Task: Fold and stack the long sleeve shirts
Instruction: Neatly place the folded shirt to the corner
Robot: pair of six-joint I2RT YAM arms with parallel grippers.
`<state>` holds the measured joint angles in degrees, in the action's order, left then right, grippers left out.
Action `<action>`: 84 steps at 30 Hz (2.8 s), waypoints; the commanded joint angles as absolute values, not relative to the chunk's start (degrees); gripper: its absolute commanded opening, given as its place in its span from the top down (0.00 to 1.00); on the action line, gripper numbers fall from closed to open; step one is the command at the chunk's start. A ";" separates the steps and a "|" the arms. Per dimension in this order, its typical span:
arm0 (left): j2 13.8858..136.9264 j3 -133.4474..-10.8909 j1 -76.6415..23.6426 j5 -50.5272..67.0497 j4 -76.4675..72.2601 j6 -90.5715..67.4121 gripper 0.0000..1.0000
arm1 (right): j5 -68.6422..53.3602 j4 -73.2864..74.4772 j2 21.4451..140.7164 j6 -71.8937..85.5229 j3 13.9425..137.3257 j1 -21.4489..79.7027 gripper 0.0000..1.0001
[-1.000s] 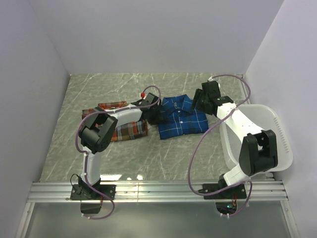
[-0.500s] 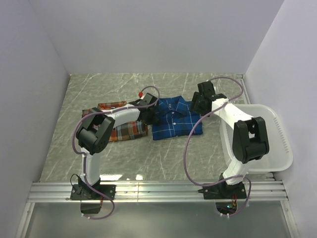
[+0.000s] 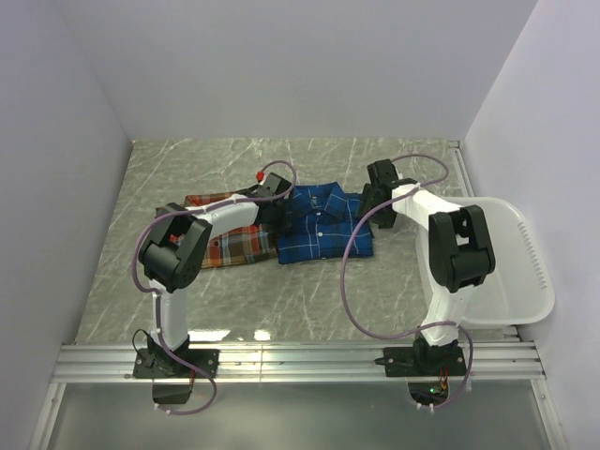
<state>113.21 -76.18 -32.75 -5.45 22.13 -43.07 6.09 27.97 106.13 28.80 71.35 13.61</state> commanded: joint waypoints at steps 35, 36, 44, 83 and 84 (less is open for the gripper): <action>107.93 -83.92 -33.40 -0.62 23.99 -37.00 0.99 | -0.88 26.02 95.37 26.10 72.69 11.42 1.00; 107.58 -85.85 -33.40 -0.53 24.26 -36.65 1.00 | -0.79 25.93 94.14 26.10 72.86 11.51 1.00; 106.00 -93.42 -33.57 -0.70 25.58 -34.37 1.00 | -0.61 25.66 90.79 25.75 74.00 11.43 1.00; 72.95 -56.79 -8.18 -31.72 28.83 -29.71 0.99 | -9.41 1.49 111.79 38.50 89.46 42.80 1.00; 72.86 -56.34 -7.83 -32.86 28.65 -29.71 0.99 | -9.40 1.76 112.32 38.50 89.91 42.98 1.00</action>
<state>75.44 -56.99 -9.13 -28.60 32.34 -30.65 -9.32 6.00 111.77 38.11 85.78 42.57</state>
